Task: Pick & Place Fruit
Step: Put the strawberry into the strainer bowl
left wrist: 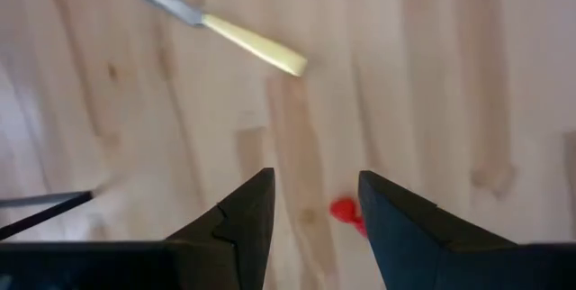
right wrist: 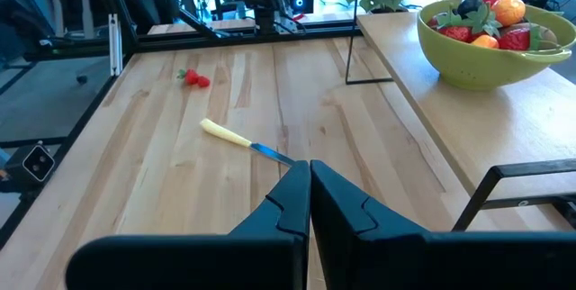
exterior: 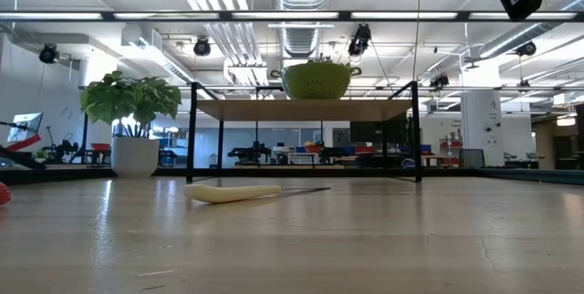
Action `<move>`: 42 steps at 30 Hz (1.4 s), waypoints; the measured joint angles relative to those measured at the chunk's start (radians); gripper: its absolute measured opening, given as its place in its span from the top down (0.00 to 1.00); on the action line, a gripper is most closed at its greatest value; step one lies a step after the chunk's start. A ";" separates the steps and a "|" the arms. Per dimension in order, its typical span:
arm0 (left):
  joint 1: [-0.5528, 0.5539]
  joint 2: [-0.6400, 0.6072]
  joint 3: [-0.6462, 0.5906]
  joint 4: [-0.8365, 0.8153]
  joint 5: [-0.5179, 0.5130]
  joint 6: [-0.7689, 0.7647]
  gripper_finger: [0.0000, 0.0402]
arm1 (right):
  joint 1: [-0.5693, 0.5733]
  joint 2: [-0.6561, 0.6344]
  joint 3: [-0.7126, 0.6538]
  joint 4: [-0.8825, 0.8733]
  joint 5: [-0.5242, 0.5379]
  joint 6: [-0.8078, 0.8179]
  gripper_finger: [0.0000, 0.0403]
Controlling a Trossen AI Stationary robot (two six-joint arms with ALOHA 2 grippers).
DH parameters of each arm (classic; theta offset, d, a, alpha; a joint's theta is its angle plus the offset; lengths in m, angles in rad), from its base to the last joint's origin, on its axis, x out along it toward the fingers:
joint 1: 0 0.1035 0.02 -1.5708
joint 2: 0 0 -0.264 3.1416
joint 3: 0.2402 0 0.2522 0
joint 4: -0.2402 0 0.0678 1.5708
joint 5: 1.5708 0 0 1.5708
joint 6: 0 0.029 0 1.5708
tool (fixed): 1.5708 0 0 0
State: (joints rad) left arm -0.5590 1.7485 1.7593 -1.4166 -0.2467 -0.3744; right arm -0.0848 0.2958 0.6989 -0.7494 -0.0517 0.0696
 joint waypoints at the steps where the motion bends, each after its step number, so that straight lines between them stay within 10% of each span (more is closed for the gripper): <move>1: -0.025 0.000 -0.001 0.000 0.000 -0.003 0.58 | 0.000 0.000 0.000 0.000 0.000 0.000 0.98; 17: -0.288 0.000 -0.135 0.029 -0.002 -0.339 0.58 | 0.000 0.000 0.000 0.000 0.000 0.000 0.98; 42: -0.282 -0.001 -0.447 0.187 0.049 -1.226 0.58 | 0.000 0.000 0.000 0.000 0.000 0.000 0.98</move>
State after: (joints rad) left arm -0.8413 1.7477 1.3122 -1.2296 -0.1979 -1.6006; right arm -0.0846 0.2959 0.6990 -0.7496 -0.0517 0.0696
